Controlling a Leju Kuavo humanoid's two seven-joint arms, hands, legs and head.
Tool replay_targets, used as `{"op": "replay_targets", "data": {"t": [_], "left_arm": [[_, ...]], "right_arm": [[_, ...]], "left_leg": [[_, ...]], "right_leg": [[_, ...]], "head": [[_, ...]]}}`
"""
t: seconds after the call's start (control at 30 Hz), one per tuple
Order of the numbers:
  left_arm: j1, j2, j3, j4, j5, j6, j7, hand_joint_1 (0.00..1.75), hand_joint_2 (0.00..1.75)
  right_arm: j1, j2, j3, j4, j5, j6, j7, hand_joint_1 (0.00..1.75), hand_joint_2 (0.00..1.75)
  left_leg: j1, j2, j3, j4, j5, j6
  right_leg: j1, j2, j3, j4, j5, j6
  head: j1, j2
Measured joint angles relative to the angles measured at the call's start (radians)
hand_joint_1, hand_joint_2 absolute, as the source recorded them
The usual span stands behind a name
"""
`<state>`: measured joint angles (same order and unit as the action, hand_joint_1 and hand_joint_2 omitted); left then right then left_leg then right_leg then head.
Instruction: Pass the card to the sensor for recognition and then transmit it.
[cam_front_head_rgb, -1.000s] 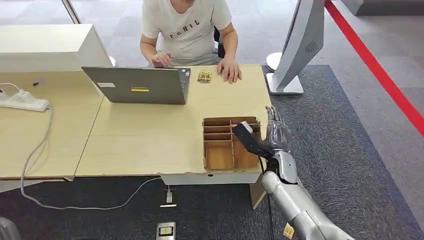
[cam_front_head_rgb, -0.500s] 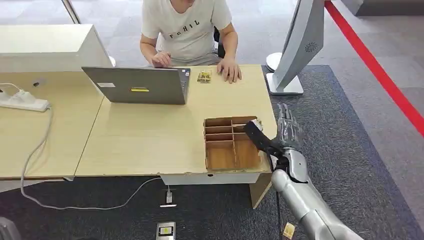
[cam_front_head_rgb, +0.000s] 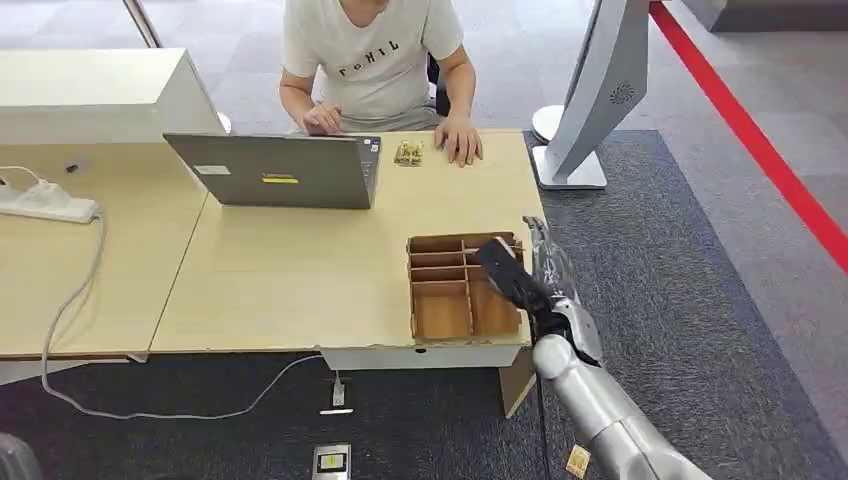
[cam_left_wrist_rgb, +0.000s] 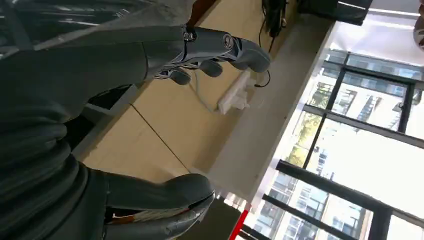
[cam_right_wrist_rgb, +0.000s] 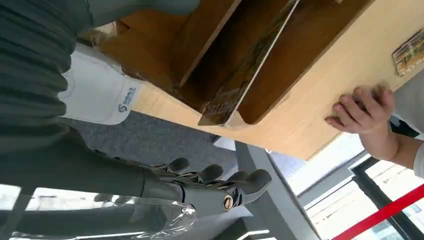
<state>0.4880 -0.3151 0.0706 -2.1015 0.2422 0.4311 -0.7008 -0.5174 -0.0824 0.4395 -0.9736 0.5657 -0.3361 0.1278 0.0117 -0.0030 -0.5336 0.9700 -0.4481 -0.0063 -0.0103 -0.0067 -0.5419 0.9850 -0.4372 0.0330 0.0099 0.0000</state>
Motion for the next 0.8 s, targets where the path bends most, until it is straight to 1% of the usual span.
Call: {"op": "replay_targets", "data": {"t": [0.03, 0.07, 0.1, 0.17, 0.2, 0.27, 0.33, 0.4, 0.43, 0.57, 0.63, 0.77, 0.8], "left_arm": [[-0.001, 0.0, 0.0, 0.0, 0.002, -0.001, 0.0, 0.0, 1.75], [-0.001, 0.0, 0.0, 0.0, 0.005, -0.002, 0.0, 0.0, 1.75], [-0.002, 0.001, 0.0, 0.001, 0.007, -0.002, 0.0, 0.0, 1.75], [-0.003, 0.002, 0.0, 0.002, 0.012, -0.002, 0.0, 0.0, 1.75], [-0.005, 0.003, 0.0, 0.002, 0.015, -0.002, 0.0, 0.0, 1.75], [-0.009, 0.005, 0.0, 0.002, 0.019, 0.0, 0.0, 0.0, 1.75], [-0.013, 0.009, 0.0, 0.003, 0.024, 0.001, 0.0, 0.0, 1.75], [-0.014, 0.011, 0.0, 0.005, 0.026, 0.004, 0.0, 0.0, 1.75], [-0.017, 0.012, -0.001, 0.007, 0.027, 0.01, 0.0, 0.0, 1.75], [-0.02, 0.02, -0.002, 0.009, 0.028, 0.026, 0.0, 0.0, 1.75], [-0.021, 0.024, -0.006, 0.009, 0.027, 0.031, 0.0, 0.0, 1.75], [-0.024, 0.029, -0.007, 0.011, 0.023, 0.042, 0.0, 0.0, 1.75], [-0.023, 0.03, -0.008, 0.011, 0.019, 0.048, 0.0, 0.0, 1.75]], "right_arm": [[0.0, 0.0, 0.0, -0.006, -0.008, 0.004, 0.0, 0.65, 1.75], [0.0, 0.0, 0.0, -0.013, -0.015, 0.006, 0.0, 0.94, 1.75], [0.0, 0.0, 0.0, -0.02, -0.02, 0.007, 0.001, 1.5, 1.75], [0.0, -0.001, 0.0, -0.034, -0.024, 0.006, 0.009, 1.52, 1.75], [0.0, -0.002, -0.001, -0.04, -0.024, 0.005, 0.018, 1.59, 1.75], [0.0, -0.01, -0.002, -0.05, -0.016, -0.005, 0.045, 1.64, 1.75], [0.0, -0.02, -0.009, -0.056, -0.014, -0.014, 0.058, 1.66, 1.75], [0.001, -0.031, -0.016, -0.059, -0.006, -0.027, 0.07, 1.64, 1.75], [0.002, -0.038, -0.019, -0.058, 0.001, -0.038, 0.081, 1.68, 1.75], [0.005, -0.066, -0.031, -0.05, 0.023, -0.082, 0.1, 1.68, 1.75], [0.007, -0.077, -0.038, -0.042, 0.024, -0.088, 0.105, 1.62, 1.75], [0.01, -0.089, -0.045, -0.027, 0.029, -0.089, 0.105, 1.45, 1.75], [0.011, -0.09, -0.045, -0.022, 0.034, -0.089, 0.102, 1.45, 1.75]], "left_leg": [[0.0, 0.0, 0.0, 0.0, 0.0, 0.0], [0.0, 0.0, 0.0, 0.0, 0.0, 0.0], [0.0, 0.0, 0.0, 0.0, 0.0, 0.0], [0.0, 0.0, 0.0, 0.0, 0.0, 0.0], [0.0, 0.0, 0.0, 0.0, 0.0, 0.0], [0.0, 0.0, 0.0, 0.0, 0.0, 0.0], [0.0, 0.0, 0.0, 0.0, 0.0, 0.0], [0.0, 0.0, 0.0, 0.0, 0.0, 0.0], [0.0, 0.0, 0.0, 0.0, 0.0, 0.0], [0.0, 0.0, 0.0, 0.0, 0.0, 0.0], [0.0, 0.0, 0.0, 0.0, 0.0, 0.0], [0.0, 0.0, 0.0, 0.0, 0.0, 0.0], [0.0, 0.0, 0.0, 0.0, 0.0, 0.0]], "right_leg": [[0.0, 0.0, 0.0, 0.0, 0.0, 0.0], [0.0, 0.0, 0.0, 0.0, 0.0, 0.0], [0.0, 0.0, 0.0, 0.0, 0.0, 0.0], [0.0, 0.0, 0.0, 0.0, 0.0, 0.0], [0.0, 0.0, 0.0, 0.0, 0.0, 0.0], [0.0, 0.0, 0.0, 0.0, 0.0, 0.0], [0.0, 0.0, 0.0, 0.0, 0.0, 0.0], [0.0, 0.0, 0.0, 0.0, 0.0, 0.0], [0.0, 0.0, 0.0, 0.0, 0.0, 0.0], [0.0, 0.0, 0.0, 0.0, 0.0, 0.0], [0.0, 0.0, 0.0, 0.0, 0.0, 0.0], [0.0, 0.0, 0.0, 0.0, 0.0, 0.0], [0.0, 0.0, 0.0, 0.0, 0.0, 0.0]], "head": [[0.0, 0.0], [0.0, 0.0], [0.0, 0.0], [0.0, 0.0], [0.0, 0.0], [0.0, 0.0], [0.0, 0.0], [0.0, 0.0], [0.0, 0.0], [0.0, 0.0], [0.0, 0.0], [0.0, 0.0], [0.0, 0.0]]}}
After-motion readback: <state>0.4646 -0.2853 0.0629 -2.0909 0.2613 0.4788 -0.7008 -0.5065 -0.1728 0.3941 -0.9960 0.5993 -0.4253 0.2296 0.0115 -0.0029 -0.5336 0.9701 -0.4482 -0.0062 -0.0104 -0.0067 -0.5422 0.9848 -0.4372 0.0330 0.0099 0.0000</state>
